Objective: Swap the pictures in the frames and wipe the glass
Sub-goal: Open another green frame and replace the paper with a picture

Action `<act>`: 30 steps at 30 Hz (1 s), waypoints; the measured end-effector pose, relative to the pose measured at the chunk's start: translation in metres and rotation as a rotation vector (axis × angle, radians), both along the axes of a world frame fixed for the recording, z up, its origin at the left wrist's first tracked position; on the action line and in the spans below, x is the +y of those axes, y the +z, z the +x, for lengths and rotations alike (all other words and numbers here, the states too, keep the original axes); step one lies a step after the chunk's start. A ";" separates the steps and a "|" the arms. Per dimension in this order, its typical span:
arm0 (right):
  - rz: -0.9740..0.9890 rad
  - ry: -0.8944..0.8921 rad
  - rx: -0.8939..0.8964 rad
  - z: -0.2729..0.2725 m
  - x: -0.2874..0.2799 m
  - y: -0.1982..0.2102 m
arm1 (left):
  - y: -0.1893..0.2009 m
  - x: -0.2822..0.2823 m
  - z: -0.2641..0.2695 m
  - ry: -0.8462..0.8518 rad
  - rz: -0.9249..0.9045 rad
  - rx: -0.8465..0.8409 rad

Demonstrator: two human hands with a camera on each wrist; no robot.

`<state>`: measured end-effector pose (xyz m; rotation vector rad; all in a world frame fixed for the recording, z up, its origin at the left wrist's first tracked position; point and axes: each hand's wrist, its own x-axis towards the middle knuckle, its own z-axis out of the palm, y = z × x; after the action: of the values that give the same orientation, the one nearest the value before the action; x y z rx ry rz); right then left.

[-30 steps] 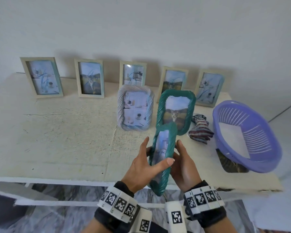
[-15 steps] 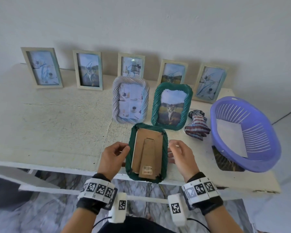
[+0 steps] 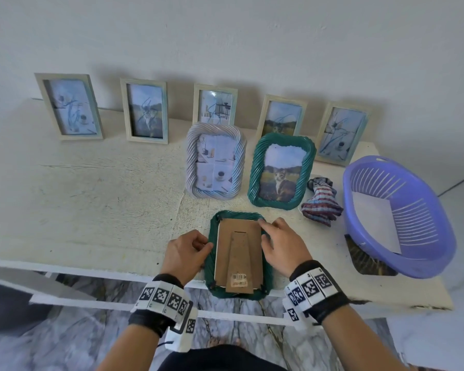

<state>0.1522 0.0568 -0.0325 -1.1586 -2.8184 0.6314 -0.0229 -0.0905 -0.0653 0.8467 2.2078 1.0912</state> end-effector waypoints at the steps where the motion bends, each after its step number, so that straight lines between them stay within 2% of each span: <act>1: 0.030 0.029 -0.056 -0.002 0.001 0.001 | -0.001 0.000 -0.001 -0.006 -0.003 0.001; 4: 0.089 0.066 -0.177 -0.005 0.001 0.002 | -0.004 -0.001 -0.004 -0.022 -0.005 0.017; 11: 0.111 0.103 -0.210 0.004 0.003 0.002 | -0.009 -0.002 -0.006 -0.045 -0.005 0.059; 16: 0.051 0.062 -0.121 0.006 -0.006 -0.001 | -0.004 0.001 -0.010 -0.090 -0.060 0.041; 19: -0.047 0.042 -0.050 0.011 -0.015 -0.003 | 0.007 0.010 -0.013 -0.134 -0.131 0.141; 24: -0.129 -0.005 -0.009 0.011 -0.025 -0.007 | 0.023 0.046 -0.027 -0.153 -0.196 0.243; 27: -0.135 -0.021 -0.022 0.009 -0.029 -0.008 | 0.025 0.062 -0.034 -0.133 -0.303 0.253; 30: -0.134 -0.027 -0.027 0.008 -0.032 -0.009 | 0.024 0.067 -0.036 -0.127 -0.329 0.271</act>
<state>0.1605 0.0248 -0.0415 -1.2323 -2.8153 0.8208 -0.0585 -0.0234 -0.0416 1.0153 2.4234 0.5566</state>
